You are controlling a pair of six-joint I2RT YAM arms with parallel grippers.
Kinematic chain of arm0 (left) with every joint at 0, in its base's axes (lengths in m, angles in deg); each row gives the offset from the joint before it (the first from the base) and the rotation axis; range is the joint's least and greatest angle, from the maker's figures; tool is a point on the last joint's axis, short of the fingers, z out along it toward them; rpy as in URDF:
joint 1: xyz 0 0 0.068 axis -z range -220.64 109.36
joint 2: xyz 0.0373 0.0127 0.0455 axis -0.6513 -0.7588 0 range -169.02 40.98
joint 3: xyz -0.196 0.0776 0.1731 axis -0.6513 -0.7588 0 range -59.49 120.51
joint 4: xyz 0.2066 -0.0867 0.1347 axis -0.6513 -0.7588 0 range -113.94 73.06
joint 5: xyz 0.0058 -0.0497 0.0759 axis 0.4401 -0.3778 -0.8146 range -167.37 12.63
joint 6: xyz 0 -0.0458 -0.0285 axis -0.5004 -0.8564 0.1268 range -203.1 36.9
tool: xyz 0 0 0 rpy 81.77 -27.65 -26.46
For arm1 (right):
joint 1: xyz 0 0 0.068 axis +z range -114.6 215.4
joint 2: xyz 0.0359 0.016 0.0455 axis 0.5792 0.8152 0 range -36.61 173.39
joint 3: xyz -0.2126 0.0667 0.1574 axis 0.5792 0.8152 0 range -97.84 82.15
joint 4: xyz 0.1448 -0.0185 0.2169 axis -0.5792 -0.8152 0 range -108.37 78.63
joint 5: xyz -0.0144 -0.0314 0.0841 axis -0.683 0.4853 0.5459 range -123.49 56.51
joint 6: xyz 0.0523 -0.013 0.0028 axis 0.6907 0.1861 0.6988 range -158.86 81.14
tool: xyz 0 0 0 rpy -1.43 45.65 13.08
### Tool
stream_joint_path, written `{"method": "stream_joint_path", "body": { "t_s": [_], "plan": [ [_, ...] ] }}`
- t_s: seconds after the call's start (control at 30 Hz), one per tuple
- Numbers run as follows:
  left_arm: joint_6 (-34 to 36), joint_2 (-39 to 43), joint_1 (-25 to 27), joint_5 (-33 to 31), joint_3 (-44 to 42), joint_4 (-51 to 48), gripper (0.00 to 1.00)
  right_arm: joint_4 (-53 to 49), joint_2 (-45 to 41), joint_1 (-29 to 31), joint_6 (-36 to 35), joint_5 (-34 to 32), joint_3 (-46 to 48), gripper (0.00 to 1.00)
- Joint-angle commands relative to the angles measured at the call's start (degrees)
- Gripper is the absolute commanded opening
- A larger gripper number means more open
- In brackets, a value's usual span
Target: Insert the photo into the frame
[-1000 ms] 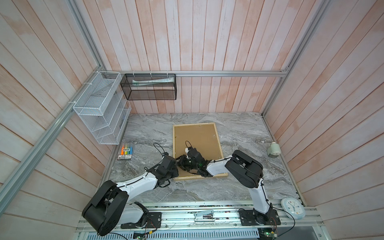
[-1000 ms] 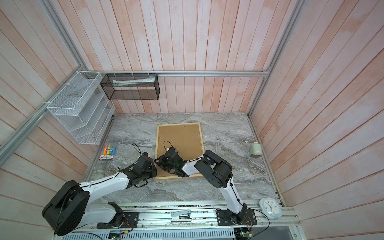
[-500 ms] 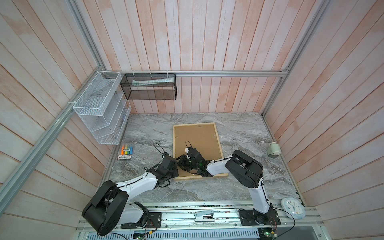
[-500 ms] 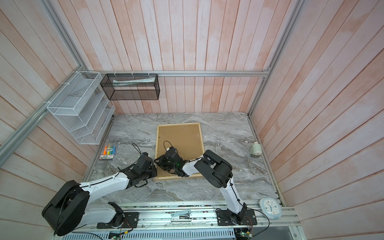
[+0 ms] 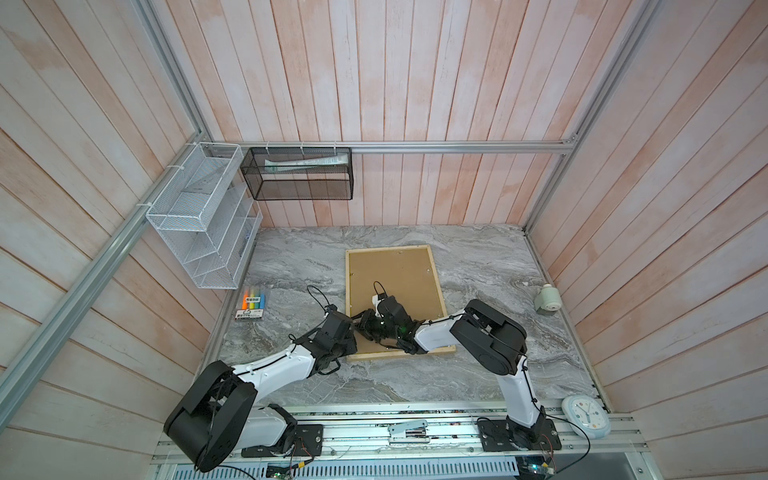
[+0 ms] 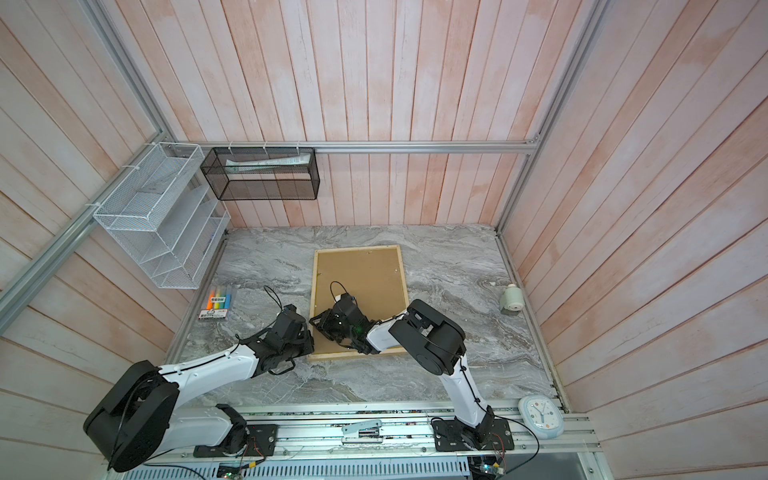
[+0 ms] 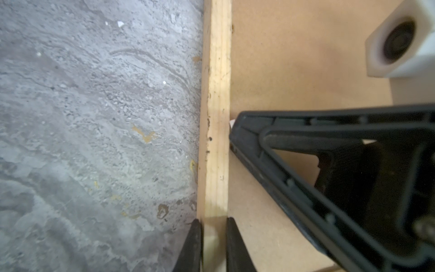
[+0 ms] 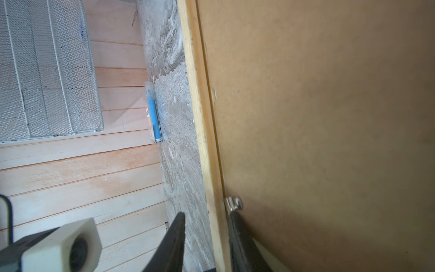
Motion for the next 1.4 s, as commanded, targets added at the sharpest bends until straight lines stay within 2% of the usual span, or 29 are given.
{"method": "stream_joint_path", "body": {
  "t_s": [0.0, 0.6, 0.83, 0.97, 1.27, 1.37],
  "plan": [
    [-1.53, 1.36, 0.48, 3.44, 0.01, -3.21, 0.09, -7.1, 3.5, -2.99, -0.87, -7.42, 1.75, 0.34],
    [-1.7, 1.28, 0.55, 3.07, -0.17, -3.23, 0.09, -7.34, 3.35, -2.92, -2.1, -7.45, 1.32, 0.33],
    [-0.25, 0.89, 0.14, 0.65, 1.64, -5.26, 0.09, -12.91, -7.22, -3.06, -13.37, -15.58, 2.18, 0.33],
    [0.83, 0.58, -0.05, -0.97, 3.72, -6.98, 0.14, -17.39, -13.95, -3.64, -20.9, -20.81, 1.94, 0.34],
    [1.63, 2.28, -0.05, -2.38, 5.72, -8.9, 0.35, -22.86, -23.64, -9.63, -31.49, -23.44, 4.7, 0.35],
    [1.47, 2.77, -0.05, -2.56, 5.56, -9.51, 0.38, -23.85, -24.99, -13.62, -36.37, -20.3, 5.67, 0.36]
  ]
}}
